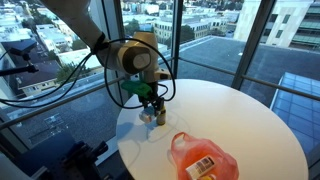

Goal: Take the box out of the plastic and put it next to the yellow bottle

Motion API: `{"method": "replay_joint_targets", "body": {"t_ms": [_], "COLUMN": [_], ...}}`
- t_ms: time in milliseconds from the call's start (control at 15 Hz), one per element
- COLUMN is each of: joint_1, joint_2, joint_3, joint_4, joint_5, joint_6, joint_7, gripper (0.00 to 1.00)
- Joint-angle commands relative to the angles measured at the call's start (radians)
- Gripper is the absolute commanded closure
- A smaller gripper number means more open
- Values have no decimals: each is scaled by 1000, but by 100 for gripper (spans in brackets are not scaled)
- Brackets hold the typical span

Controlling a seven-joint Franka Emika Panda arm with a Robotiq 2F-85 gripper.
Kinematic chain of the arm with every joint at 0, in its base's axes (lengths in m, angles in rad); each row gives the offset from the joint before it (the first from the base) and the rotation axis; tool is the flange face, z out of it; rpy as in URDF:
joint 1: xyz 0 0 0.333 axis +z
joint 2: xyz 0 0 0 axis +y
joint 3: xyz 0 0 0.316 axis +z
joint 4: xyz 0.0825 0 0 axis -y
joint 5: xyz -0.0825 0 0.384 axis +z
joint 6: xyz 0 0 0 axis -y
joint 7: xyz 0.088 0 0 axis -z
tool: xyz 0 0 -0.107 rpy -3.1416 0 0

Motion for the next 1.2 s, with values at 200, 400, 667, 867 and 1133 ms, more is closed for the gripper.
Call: {"method": "replay_joint_targets", "body": {"t_ms": [200, 400, 667, 867, 1133], "joint_1": [45, 30, -16, -39, -42], "joint_2": [8, 56, 127, 179, 212], "joint_3": [49, 49, 64, 73, 72], "joint_4": [30, 58, 104, 139, 170], "joint_5": [0, 24, 150, 207, 198], "joint_6": [-1, 23, 54, 52, 55], "joint_7": [-49, -107, -231, -294, -303], "gripper": [59, 59, 59, 59, 59]}}
